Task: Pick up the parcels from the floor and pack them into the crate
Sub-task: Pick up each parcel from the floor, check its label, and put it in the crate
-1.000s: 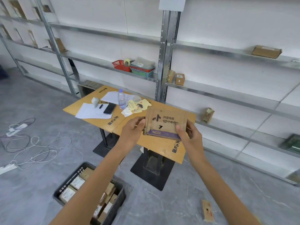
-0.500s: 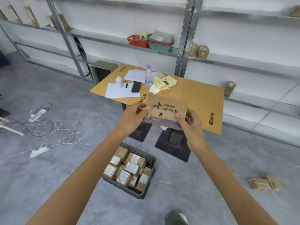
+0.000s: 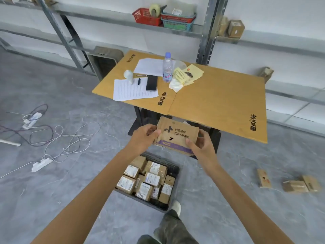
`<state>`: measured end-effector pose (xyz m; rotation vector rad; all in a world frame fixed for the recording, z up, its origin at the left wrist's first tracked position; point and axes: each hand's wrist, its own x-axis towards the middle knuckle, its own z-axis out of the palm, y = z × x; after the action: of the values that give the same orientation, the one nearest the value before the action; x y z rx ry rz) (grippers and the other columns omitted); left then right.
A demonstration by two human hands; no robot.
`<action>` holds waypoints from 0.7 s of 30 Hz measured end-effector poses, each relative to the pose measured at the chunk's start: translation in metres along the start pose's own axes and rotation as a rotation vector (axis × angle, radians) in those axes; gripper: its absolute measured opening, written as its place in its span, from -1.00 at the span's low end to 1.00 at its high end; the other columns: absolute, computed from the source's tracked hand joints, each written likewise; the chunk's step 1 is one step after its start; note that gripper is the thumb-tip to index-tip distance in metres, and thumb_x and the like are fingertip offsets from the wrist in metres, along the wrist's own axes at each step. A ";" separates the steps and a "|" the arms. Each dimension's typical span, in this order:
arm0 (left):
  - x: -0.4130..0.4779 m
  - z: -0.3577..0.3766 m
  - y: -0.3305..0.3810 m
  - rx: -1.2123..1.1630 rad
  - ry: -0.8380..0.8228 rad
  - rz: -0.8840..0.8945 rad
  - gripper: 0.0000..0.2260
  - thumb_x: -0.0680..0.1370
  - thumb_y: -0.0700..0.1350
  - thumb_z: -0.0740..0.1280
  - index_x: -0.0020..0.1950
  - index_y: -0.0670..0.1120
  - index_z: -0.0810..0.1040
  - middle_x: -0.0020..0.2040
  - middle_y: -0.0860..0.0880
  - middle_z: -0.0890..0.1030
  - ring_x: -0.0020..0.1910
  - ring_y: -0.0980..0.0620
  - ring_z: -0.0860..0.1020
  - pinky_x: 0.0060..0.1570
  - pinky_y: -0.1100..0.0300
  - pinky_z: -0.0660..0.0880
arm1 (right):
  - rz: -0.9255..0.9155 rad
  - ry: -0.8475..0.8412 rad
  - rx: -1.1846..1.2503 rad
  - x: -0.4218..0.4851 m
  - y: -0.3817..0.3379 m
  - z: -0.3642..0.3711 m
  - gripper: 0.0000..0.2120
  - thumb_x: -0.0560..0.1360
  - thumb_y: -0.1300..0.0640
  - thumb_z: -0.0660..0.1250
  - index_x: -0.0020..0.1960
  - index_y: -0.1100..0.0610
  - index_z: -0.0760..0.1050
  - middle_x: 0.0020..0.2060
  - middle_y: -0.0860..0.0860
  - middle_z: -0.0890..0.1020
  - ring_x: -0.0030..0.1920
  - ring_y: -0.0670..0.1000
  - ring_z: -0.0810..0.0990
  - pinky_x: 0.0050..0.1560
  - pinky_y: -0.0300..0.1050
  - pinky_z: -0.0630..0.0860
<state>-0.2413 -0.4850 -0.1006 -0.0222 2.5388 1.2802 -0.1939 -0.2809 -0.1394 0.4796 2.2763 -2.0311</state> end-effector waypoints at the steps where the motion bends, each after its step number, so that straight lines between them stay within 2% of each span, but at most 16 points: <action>1: 0.010 0.000 -0.009 0.010 -0.022 -0.017 -0.72 0.60 -0.03 0.23 0.25 -0.13 0.50 0.07 -0.03 0.57 0.04 0.08 0.50 -0.04 0.28 0.37 | 0.027 -0.012 -0.010 0.007 0.006 0.007 -0.43 0.50 0.14 0.38 0.43 0.04 0.22 0.04 -0.04 0.57 0.02 -0.12 0.57 -0.14 -0.24 0.59; 3: 0.028 0.003 -0.031 0.030 -0.058 -0.056 -0.71 0.60 -0.03 0.22 0.26 -0.11 0.49 0.05 0.01 0.54 0.02 0.10 0.47 -0.12 0.33 0.35 | 0.076 -0.041 -0.030 0.019 0.020 0.019 -0.34 0.50 0.14 0.38 0.49 -0.02 0.12 0.05 -0.02 0.55 0.08 -0.03 0.56 -0.09 -0.17 0.58; 5: 0.042 0.007 -0.054 0.044 -0.092 -0.107 -0.71 0.60 -0.01 0.22 0.26 -0.10 0.49 0.06 0.01 0.55 -0.01 0.09 0.49 -0.16 0.33 0.37 | 0.137 -0.060 -0.063 0.027 0.036 0.031 -0.33 0.50 0.13 0.37 0.50 -0.01 0.12 0.14 0.03 0.53 0.14 0.01 0.54 -0.05 -0.10 0.60; 9: 0.070 0.020 -0.111 0.065 -0.257 -0.172 -0.67 0.59 0.00 0.23 0.30 -0.11 0.48 0.17 -0.02 0.58 0.12 0.02 0.54 0.11 0.16 0.45 | 0.251 -0.079 -0.121 0.043 0.081 0.054 -0.36 0.49 0.14 0.39 0.48 0.01 0.17 0.19 0.07 0.53 0.16 0.06 0.55 0.01 0.03 0.62; 11: 0.083 0.032 -0.143 0.066 -0.327 -0.202 -0.67 0.57 0.00 0.27 0.27 -0.12 0.51 0.16 -0.04 0.61 0.10 0.01 0.56 0.13 0.11 0.48 | 0.309 -0.076 -0.121 0.048 0.111 0.068 -0.38 0.50 0.20 0.37 0.47 0.03 0.18 0.18 0.06 0.51 0.14 0.05 0.54 -0.09 -0.14 0.62; 13: 0.098 0.050 -0.178 0.062 -0.350 -0.233 -0.73 0.56 -0.02 0.29 0.20 -0.12 0.52 0.08 -0.04 0.62 0.03 0.02 0.57 0.02 0.15 0.51 | 0.337 -0.064 -0.144 0.054 0.143 0.084 -0.40 0.52 0.27 0.34 0.46 0.05 0.17 0.19 0.05 0.48 0.14 0.03 0.52 -0.15 -0.30 0.57; 16: 0.112 0.088 -0.240 0.053 -0.361 -0.297 -0.80 0.58 -0.05 0.25 0.17 -0.05 0.39 -0.09 -0.02 0.62 -0.14 0.02 0.59 -0.27 0.25 0.46 | 0.399 -0.053 -0.259 0.063 0.209 0.110 -0.43 0.52 0.31 0.30 0.44 0.03 0.18 0.21 0.05 0.47 0.22 0.09 0.50 -0.03 -0.24 0.56; 18: 0.118 0.125 -0.290 0.061 -0.380 -0.288 -0.83 0.60 0.01 0.21 0.14 0.00 0.33 -0.19 -0.04 0.63 -0.22 0.02 0.61 -0.22 0.10 0.55 | 0.444 -0.039 -0.334 0.069 0.261 0.127 -0.47 0.54 0.33 0.26 0.40 -0.03 0.20 0.24 0.08 0.46 0.25 0.12 0.49 0.06 -0.15 0.56; 19: 0.122 0.145 -0.318 0.083 -0.405 -0.292 -0.82 0.60 0.03 0.19 0.14 0.01 0.33 -0.21 -0.06 0.63 -0.22 0.01 0.62 -0.16 0.04 0.58 | 0.462 -0.039 -0.372 0.072 0.290 0.136 -0.48 0.55 0.35 0.23 0.40 -0.02 0.20 0.26 0.11 0.45 0.27 0.12 0.47 0.07 -0.19 0.53; 21: 0.125 0.184 -0.370 0.082 -0.438 -0.340 -0.79 0.62 0.02 0.17 0.20 -0.03 0.33 -0.14 -0.04 0.62 -0.18 0.04 0.61 -0.16 0.12 0.58 | 0.521 -0.057 -0.481 0.077 0.350 0.153 -0.48 0.56 0.36 0.18 0.45 0.04 0.20 0.28 0.14 0.41 0.31 0.11 0.42 0.07 -0.32 0.42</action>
<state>-0.2597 -0.5481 -0.5269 -0.1339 2.0992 0.9289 -0.1999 -0.3853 -0.5147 0.8406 2.1922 -1.1995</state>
